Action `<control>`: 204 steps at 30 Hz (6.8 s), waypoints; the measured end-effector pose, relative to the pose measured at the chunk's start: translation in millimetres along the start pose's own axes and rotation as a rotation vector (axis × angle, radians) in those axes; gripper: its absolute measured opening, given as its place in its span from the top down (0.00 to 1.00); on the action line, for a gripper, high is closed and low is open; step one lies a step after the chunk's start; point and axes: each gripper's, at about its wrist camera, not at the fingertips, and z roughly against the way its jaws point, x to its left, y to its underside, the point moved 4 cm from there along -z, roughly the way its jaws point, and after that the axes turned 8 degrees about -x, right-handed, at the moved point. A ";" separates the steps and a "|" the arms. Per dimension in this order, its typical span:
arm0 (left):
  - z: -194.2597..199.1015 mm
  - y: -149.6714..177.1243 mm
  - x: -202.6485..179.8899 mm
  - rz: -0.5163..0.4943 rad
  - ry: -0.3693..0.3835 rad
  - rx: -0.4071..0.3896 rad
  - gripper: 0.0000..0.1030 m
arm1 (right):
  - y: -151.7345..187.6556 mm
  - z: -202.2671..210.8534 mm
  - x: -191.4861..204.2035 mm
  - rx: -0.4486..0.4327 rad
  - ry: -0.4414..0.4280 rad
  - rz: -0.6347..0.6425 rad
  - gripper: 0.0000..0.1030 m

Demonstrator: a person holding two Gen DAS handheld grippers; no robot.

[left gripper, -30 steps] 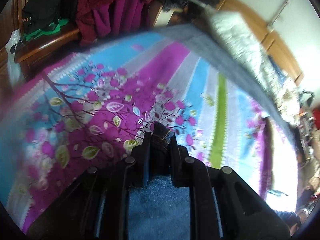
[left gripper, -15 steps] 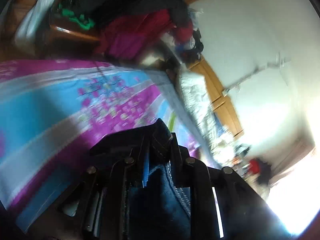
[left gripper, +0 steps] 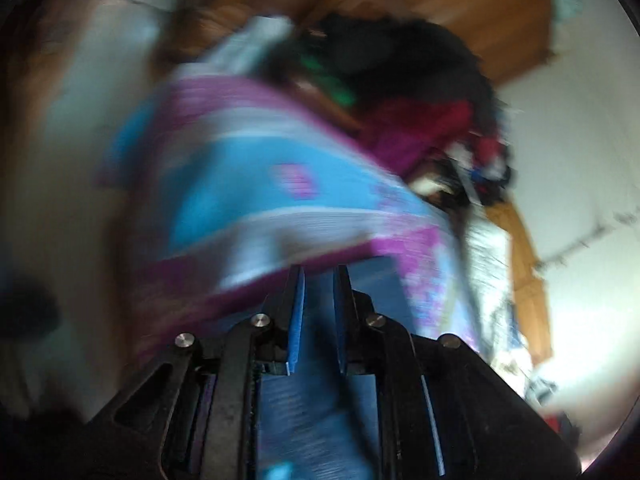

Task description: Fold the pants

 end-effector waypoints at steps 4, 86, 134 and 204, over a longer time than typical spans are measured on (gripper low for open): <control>3.6 5.3 -0.2 -0.016 -0.011 0.033 0.84 | 15.1 9.4 -13.1 -0.010 -0.026 -0.147 0.33; 0.3 22.3 11.5 -0.110 -0.097 0.187 0.74 | 25.2 -1.2 -15.4 0.093 -0.115 -0.252 0.76; 12.2 127.1 -65.9 -0.596 -0.167 0.154 0.14 | 56.0 -213.2 433.4 0.239 -0.579 1.536 0.54; 15.3 64.4 -70.5 -0.458 0.013 0.194 0.19 | -22.9 -66.2 148.1 0.050 -0.035 0.487 0.68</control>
